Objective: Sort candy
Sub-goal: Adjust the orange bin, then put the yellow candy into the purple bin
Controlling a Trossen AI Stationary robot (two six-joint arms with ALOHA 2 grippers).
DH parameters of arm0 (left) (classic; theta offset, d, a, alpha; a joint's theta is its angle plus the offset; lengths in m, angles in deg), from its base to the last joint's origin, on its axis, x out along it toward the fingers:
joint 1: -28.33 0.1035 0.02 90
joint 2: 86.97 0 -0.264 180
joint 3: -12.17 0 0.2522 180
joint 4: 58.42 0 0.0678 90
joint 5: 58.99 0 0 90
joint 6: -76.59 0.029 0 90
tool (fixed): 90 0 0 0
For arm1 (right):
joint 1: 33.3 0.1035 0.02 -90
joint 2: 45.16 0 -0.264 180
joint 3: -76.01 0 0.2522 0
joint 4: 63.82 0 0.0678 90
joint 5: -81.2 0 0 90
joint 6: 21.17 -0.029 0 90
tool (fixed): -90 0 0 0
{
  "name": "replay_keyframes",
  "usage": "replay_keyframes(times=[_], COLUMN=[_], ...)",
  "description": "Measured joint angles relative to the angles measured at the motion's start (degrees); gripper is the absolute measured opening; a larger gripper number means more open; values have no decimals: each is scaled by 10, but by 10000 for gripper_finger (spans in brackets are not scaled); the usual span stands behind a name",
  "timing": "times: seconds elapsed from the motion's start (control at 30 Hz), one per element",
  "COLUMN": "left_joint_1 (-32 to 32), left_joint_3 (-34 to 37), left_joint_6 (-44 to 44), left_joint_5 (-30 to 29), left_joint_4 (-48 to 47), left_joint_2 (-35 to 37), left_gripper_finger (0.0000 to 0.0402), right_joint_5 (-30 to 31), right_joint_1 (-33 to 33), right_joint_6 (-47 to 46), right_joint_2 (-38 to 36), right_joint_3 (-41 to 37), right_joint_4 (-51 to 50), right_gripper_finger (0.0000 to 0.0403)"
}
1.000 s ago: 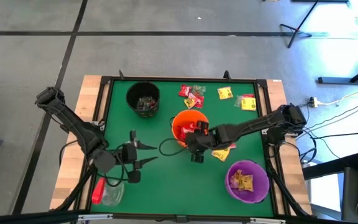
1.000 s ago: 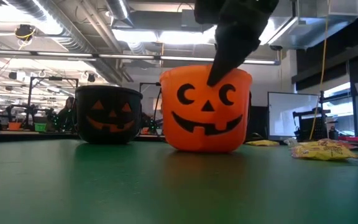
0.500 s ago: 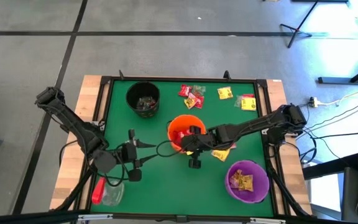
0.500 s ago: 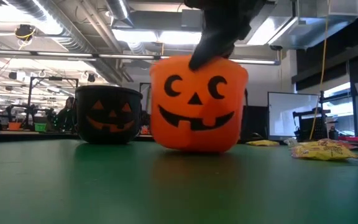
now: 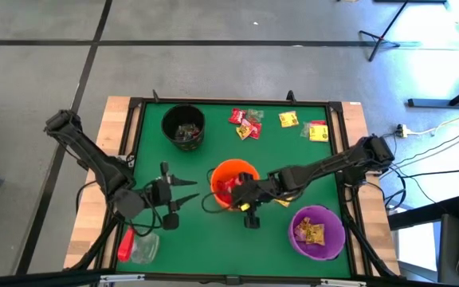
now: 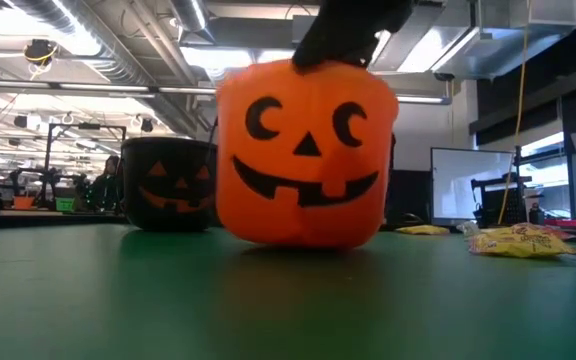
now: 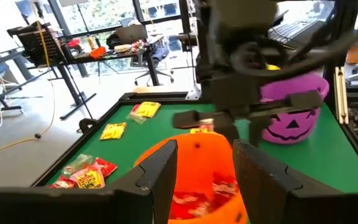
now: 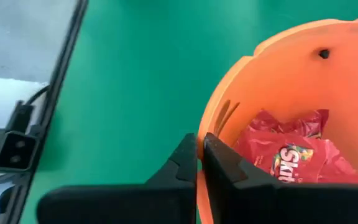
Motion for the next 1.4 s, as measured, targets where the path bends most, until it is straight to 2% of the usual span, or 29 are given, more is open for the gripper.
replay_keyframes(times=[0.3, 0.43, 0.53, 0.67, 0.8, 0.9, 1.0, 1.1, 1.2, 1.4], left_joint_1=[0, 0, 0, 0, 0, 0, 1, 9, 25, 85], left_joint_3=[0, 0, 0, 0, 0, 0, 0, 0, 0, 0], left_joint_6=[0, 0, 0, -1, -15, -16, -16, -38, -47, -44], left_joint_5=[-3, -2, -2, 0, 10, 12, 13, 16, 37, 79], left_joint_4=[0, -4, -4, -5, -5, -8, -20, -25, -26, -83], left_joint_2=[15, 15, 15, 15, 15, 15, 15, 15, 15, 15], left_gripper_finger=[149, 149, 149, 149, 149, 149, 149, 149, 149, 149], right_joint_5=[22, -30, -37, -38, -24, 43, 122, 182, 206, 208], right_joint_1=[17, 24, 36, 49, 85, 130, 175, 199, 200, 144], right_joint_6=[1, -3, 4, 15, 5, 4, 1, -22, -41, -44], right_joint_2=[0, -2, -3, -3, -4, -7, -25, -69, -128, -270], right_joint_3=[0, 3, 22, 66, 138, 185, 201, 180, 129, -66], right_joint_4=[8, 54, 54, -16, -147, -246, -322, -342, -328, -220], right_gripper_finger=[70, 110, 137, 160, 164, 160, 152, 144, 139, 138])
